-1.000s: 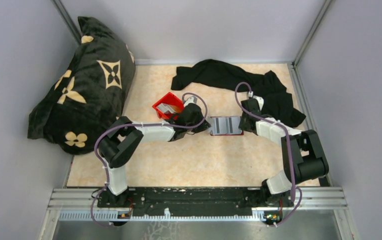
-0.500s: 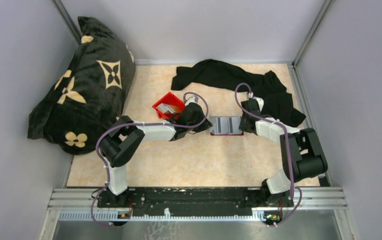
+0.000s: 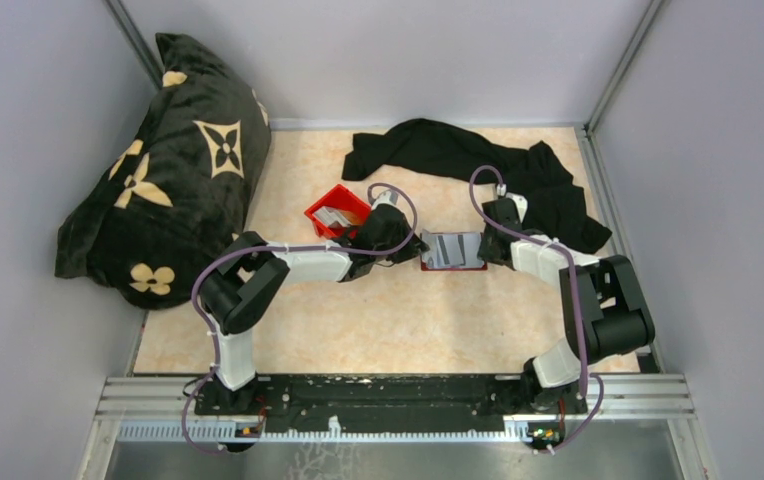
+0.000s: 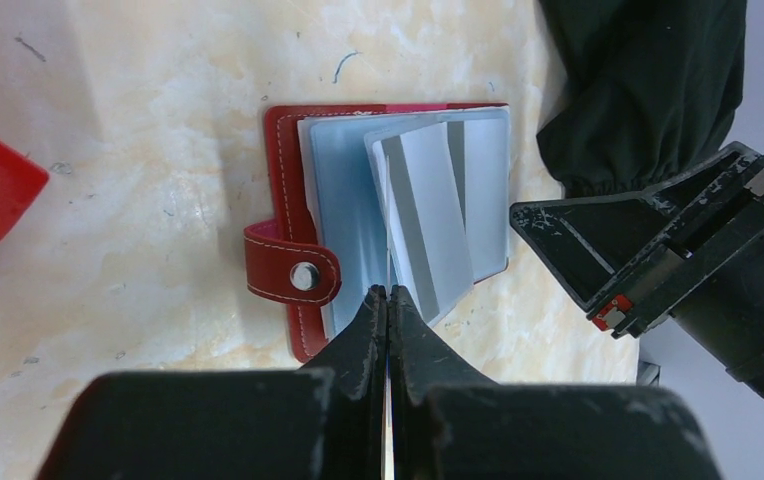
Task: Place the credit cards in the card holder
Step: Insert the credit card into the card holder.
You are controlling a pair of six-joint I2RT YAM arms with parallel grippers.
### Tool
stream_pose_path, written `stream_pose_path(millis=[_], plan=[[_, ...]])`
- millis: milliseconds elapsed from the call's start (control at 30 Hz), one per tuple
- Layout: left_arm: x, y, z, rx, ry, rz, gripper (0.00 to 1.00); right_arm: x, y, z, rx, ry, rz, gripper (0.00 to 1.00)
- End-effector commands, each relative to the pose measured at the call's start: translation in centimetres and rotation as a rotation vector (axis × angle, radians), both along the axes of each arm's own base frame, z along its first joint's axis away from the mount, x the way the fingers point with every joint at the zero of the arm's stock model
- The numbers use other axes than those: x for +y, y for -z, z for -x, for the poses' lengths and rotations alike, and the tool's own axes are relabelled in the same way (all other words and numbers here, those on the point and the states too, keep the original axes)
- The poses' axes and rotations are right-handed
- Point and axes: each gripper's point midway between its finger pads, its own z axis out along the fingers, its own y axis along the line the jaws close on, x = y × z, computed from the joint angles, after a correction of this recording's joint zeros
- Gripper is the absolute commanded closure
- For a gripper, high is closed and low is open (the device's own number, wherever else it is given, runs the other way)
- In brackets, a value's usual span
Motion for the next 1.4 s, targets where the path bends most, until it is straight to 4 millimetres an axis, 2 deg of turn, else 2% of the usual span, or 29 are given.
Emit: stream_pose_path(millis=[0,400,700,867,1233,1367], plan=[[-1.3,-1.7,-0.7,-0.02,0.009,0.071,1.0,0.0,0.2,-0.5,-0.01,0.005,-0.014,1.0],[-2.1,-1.6,-0.9,-0.013,0.014,0.094,1.0,0.4,0.7,-0.5,0.007,-0.011,-0.028,1.0],[1.5,-1.0,-1.7,-0.055,-0.087,-0.05,1.0,0.5,0.7,-0.5,0.008,-0.015,-0.032,1.0],[1.9,-0.2,-1.6,-0.038,-0.095,-0.062,1.0,0.4,0.7,-0.5,0.009,-0.014,-0.028,1.0],[2.6,-0.2,-1.7,-0.036,-0.099,-0.068,1.0,0.5,0.6,-0.6,0.008,-0.016,-0.027,1.0],[2.2,0.0,-1.5,-0.028,-0.085,-0.061,1.0,0.5,0.7,-0.6,0.012,-0.017,-0.026,1.0]])
